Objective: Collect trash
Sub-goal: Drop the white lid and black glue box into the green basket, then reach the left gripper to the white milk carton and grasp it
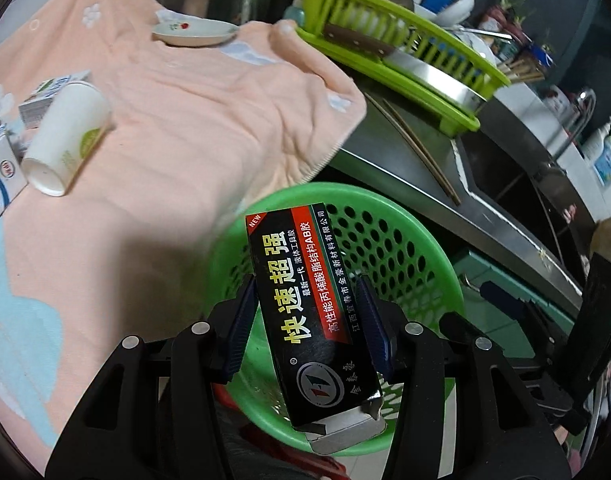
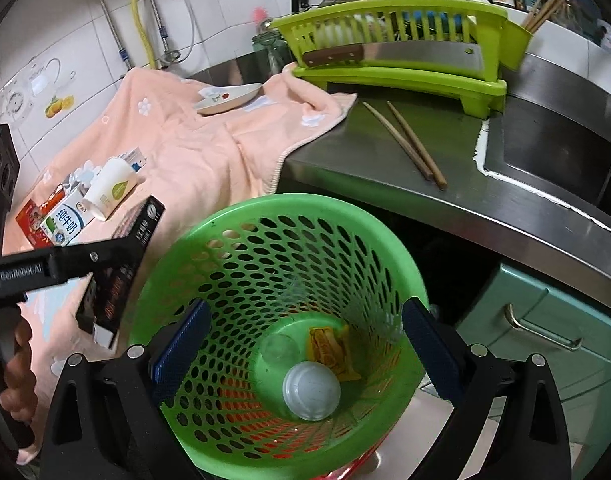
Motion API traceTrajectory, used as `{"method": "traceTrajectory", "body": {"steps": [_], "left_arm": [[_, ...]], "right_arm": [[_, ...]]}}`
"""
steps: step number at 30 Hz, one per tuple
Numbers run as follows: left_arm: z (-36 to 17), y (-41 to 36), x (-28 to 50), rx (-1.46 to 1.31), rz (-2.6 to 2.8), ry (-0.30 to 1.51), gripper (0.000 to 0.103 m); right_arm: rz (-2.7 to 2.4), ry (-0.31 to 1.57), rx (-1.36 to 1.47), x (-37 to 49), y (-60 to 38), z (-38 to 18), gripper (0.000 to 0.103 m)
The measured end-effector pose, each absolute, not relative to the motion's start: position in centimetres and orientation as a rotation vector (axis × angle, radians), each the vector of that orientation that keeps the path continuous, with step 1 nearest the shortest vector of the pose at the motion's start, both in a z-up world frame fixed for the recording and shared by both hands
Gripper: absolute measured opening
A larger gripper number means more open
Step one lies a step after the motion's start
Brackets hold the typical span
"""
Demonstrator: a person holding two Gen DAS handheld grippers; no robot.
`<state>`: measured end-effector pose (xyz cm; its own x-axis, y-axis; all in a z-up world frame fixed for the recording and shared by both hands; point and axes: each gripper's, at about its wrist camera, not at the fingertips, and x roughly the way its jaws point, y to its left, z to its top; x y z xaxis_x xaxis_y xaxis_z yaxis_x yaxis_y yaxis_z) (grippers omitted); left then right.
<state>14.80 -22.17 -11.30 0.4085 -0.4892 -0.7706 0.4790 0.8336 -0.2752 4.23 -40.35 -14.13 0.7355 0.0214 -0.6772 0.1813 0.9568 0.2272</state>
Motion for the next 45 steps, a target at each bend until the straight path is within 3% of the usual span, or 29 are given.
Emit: {"method": "traceTrajectory", "body": {"steps": [7,9,11,27,45], "left_arm": [[-11.3,-23.1,14.2,0.006,-0.636,0.975,0.051],[-11.2,-23.2,14.1,0.009,-0.642,0.972,0.062],[-11.0,-23.2,13.9,0.015,-0.641,0.962,0.063],[-9.8,-18.6,13.9,-0.002,-0.573,0.900,0.064],[-6.4,-6.0,19.4,0.000,-0.294,0.769,0.065]], "right_arm": [[-0.088,0.737,0.295,4.0,-40.6,-13.9,0.093],[-0.088,0.736,0.292,4.1,-40.6,-13.9,0.093],[-0.087,0.736,0.293,4.1,-40.5,-13.9,0.093],[-0.020,0.741,0.244,6.1,-37.1,-13.0,0.093],[0.100,0.752,0.170,10.5,-31.4,-11.5,0.093]]}}
